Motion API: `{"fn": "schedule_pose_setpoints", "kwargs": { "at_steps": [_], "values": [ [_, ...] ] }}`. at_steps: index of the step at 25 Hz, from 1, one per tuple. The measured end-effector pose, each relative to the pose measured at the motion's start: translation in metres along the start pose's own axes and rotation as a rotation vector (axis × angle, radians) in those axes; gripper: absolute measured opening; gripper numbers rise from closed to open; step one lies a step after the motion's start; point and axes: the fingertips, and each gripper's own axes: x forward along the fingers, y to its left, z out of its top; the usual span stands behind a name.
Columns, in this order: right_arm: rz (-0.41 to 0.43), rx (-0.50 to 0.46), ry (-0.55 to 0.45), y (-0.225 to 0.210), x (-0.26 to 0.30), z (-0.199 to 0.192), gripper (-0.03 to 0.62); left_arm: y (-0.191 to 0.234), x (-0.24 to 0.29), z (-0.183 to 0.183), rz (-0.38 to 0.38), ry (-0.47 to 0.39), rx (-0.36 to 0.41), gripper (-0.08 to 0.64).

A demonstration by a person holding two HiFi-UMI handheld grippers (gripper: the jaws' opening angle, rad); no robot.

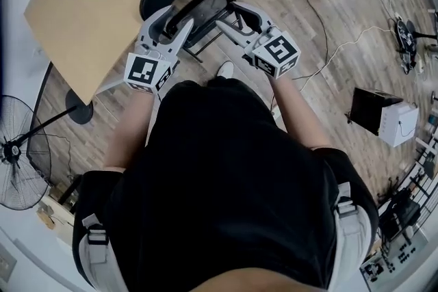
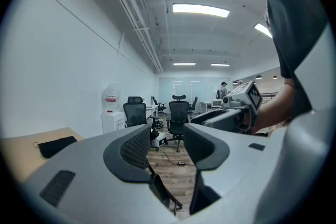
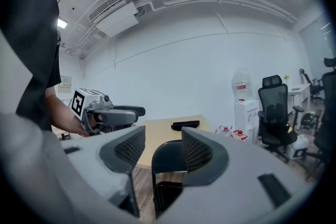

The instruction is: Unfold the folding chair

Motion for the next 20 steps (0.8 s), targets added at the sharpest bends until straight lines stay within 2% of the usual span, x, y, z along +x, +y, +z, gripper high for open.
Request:
{"fn": "schedule_pose_setpoints", "kwargs": {
  "at_steps": [7, 20],
  "values": [
    [0.001, 0.026, 0.016, -0.026, 0.031, -0.001, 0.213, 0.034, 0.027, -0.005, -0.007, 0.026, -0.005, 0.192],
    [-0.105, 0.081, 0.070, -0.035, 0.102, -0.020, 0.213, 0.109, 0.054, -0.037, -0.150, 0.102, -0.019, 0.202]
  ]
}}
